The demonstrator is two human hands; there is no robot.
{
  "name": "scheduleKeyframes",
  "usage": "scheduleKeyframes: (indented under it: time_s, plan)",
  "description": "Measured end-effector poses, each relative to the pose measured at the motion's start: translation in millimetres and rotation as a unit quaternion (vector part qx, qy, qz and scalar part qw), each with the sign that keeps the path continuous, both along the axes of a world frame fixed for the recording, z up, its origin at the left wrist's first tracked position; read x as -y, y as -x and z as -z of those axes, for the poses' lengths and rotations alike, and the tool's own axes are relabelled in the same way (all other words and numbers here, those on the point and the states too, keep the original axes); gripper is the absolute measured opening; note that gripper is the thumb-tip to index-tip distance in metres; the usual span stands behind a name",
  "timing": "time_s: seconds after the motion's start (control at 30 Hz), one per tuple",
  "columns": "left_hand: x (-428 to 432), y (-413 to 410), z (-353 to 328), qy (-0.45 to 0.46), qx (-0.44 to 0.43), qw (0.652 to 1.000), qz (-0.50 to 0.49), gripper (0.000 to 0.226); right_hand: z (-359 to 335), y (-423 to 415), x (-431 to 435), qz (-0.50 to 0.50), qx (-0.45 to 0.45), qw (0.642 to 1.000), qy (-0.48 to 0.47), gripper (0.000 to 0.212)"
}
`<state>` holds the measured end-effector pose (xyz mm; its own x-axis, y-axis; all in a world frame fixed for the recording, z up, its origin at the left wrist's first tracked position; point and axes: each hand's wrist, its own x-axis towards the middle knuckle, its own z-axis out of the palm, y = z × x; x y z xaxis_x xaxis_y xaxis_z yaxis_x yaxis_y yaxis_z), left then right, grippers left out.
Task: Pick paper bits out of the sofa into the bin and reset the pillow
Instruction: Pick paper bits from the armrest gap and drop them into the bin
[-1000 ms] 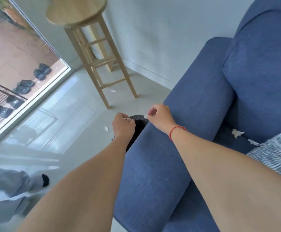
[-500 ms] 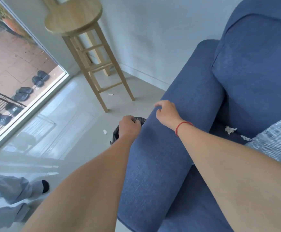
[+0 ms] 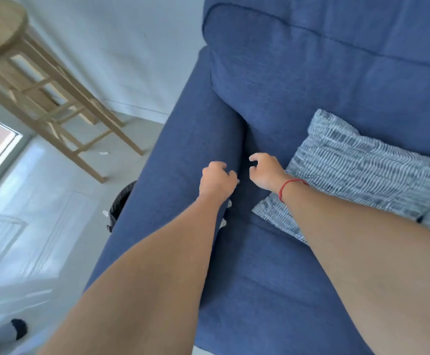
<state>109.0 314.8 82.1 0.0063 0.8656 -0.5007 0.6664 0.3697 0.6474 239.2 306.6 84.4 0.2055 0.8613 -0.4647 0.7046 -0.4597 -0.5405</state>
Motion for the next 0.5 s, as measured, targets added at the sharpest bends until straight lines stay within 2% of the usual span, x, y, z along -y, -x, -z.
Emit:
scheduleKeyframes:
  time_s: [0.07, 0.2, 0.5]
  plan:
    - [15, -12, 14, 0.053, -0.012, 0.998, 0.018, 0.025, 7, -14, 9, -0.005, -0.001, 1.000, 0.016, 0.045]
    - [41, -19, 49, 0.166, -0.054, 0.983, 0.047, 0.056, 27, -27, 23, -0.036, -0.005, 0.998, 0.050, 0.045]
    - [73, -8, 125, 0.232, -0.034, 0.972, 0.018, 0.062, 105, -10, 26, -0.170, 0.017, 0.978, 0.116, 0.047]
